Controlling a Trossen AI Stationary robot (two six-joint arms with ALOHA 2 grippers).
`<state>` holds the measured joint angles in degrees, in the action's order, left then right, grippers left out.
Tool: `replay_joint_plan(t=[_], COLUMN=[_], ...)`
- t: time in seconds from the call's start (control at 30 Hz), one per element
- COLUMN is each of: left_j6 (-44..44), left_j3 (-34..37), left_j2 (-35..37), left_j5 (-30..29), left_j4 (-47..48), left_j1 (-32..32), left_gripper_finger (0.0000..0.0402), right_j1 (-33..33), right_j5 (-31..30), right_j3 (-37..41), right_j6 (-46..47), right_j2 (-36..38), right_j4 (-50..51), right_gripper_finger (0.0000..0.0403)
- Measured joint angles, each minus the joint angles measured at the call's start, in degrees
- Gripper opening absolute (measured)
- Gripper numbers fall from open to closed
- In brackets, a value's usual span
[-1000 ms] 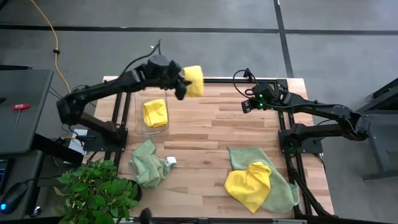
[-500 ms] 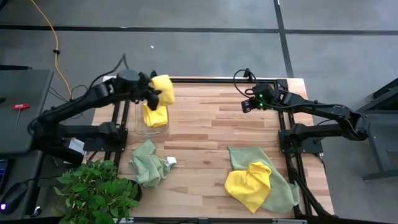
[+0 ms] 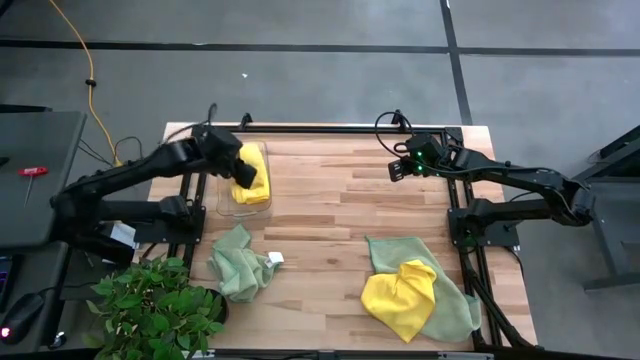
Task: Fold microfiber towels
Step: Put the top folded yellow towel into the transparent bin
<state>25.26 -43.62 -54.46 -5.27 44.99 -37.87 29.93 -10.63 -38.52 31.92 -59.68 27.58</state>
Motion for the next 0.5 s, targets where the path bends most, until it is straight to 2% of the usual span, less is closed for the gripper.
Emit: replay_joint_plan(t=[0.1, 0.27, 0.4, 0.5], left_j6=[2.2, 5.8, 8.9, 14.2], left_j3=[3.9, 9.3, 12.1, 14.3], left_j2=[-1.9, -2.5, -2.4, -2.4], left_j5=[0.4, 4.5, 1.1, 1.5], left_j4=[-3.8, -14.2, -14.9, -19.0], left_j1=[-0.4, -0.3, -0.4, -0.4], left_gripper_finger=[0.0, 0.0, 0.0, 0.0], right_j1=[0.0, 0.0, 0.0, 0.0], right_j5=[0.0, 0.0, 0.0, 0.0], right_j3=[0.0, 0.0, 0.0, 0.0], right_j6=[0.0, 0.0, 0.0, 0.0], right_j2=[0.0, 0.0, 0.0, 0.0], right_j4=[0.0, 0.0, 0.0, 0.0], right_gripper_finger=[0.0, 0.0, 0.0, 0.0])
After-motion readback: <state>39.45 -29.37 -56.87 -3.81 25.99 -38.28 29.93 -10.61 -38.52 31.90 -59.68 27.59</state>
